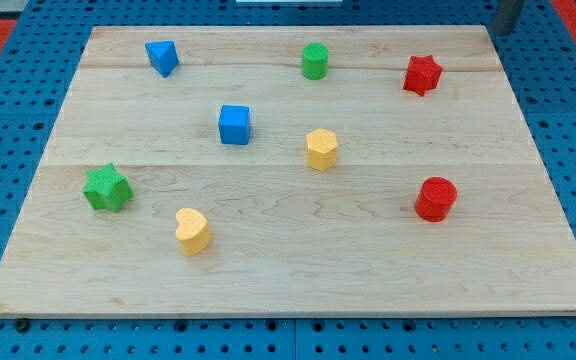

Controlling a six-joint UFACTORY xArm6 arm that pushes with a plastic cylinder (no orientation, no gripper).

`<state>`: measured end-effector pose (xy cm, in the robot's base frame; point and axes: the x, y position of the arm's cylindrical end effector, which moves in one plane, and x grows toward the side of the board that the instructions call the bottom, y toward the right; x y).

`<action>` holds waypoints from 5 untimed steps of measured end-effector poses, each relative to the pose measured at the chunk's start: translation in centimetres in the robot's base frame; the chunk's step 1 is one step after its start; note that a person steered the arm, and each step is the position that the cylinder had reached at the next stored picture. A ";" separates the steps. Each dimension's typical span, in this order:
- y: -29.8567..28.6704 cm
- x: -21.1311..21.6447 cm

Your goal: Slightly push the green circle towards left of red star

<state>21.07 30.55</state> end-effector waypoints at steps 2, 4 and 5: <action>-3.8 9.0; -13.8 12.8; -19.1 12.7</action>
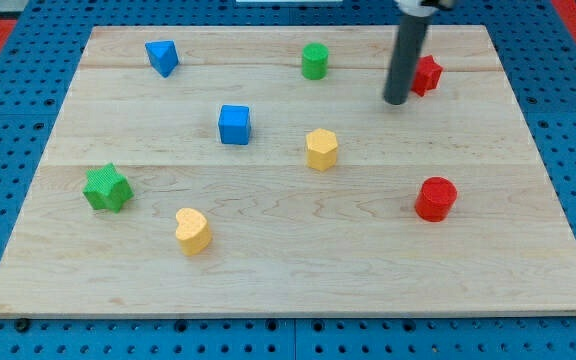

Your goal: Slightly push the green circle towards left of red star

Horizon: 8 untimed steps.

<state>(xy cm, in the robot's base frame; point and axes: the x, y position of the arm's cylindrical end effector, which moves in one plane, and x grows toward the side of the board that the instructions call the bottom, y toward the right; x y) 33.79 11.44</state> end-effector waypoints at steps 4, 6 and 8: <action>1.4 -4.8; -0.3 -3.8; -4.8 -4.2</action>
